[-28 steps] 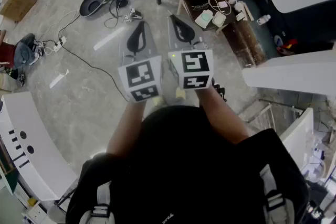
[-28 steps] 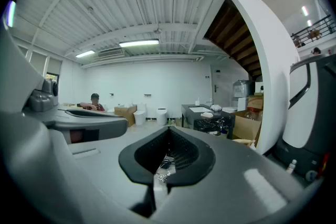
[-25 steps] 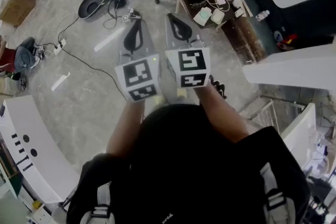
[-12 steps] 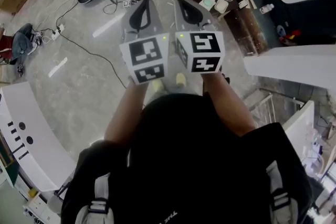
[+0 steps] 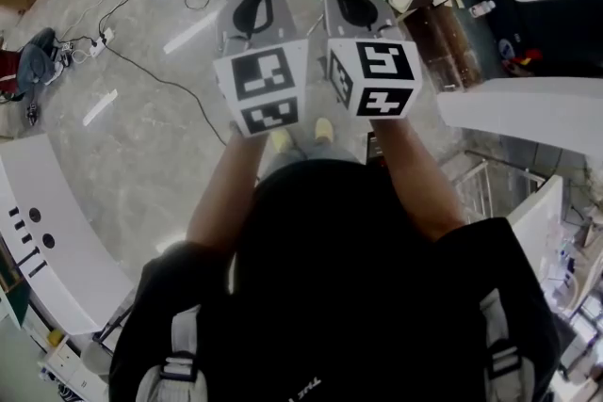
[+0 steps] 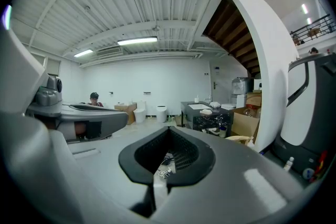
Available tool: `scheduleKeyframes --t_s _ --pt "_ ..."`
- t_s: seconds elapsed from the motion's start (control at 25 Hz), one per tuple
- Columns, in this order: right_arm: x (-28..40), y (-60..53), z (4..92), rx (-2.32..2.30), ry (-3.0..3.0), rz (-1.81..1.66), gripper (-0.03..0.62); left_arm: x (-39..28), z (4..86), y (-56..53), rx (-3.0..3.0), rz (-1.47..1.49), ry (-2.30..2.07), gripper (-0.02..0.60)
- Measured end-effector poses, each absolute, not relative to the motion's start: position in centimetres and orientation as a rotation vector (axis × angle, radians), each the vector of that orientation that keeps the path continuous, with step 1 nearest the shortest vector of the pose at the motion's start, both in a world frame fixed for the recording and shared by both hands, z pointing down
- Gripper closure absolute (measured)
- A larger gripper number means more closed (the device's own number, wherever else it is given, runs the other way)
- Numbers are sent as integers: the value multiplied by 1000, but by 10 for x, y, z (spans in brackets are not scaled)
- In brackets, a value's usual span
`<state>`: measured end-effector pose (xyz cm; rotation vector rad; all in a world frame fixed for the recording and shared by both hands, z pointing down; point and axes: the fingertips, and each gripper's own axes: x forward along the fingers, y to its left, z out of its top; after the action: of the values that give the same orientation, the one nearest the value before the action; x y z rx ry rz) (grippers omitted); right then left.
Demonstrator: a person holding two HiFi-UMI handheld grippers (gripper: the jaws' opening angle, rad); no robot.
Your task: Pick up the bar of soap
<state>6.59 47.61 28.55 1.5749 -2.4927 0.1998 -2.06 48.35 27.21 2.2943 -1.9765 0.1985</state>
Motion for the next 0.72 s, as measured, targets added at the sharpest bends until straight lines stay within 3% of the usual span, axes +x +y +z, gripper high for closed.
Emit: scheduleKeyframes --t_s 0.72 --pt "27 477 285 1588 -2463 166 580 -69 276 487 2302 187 -1959 586"
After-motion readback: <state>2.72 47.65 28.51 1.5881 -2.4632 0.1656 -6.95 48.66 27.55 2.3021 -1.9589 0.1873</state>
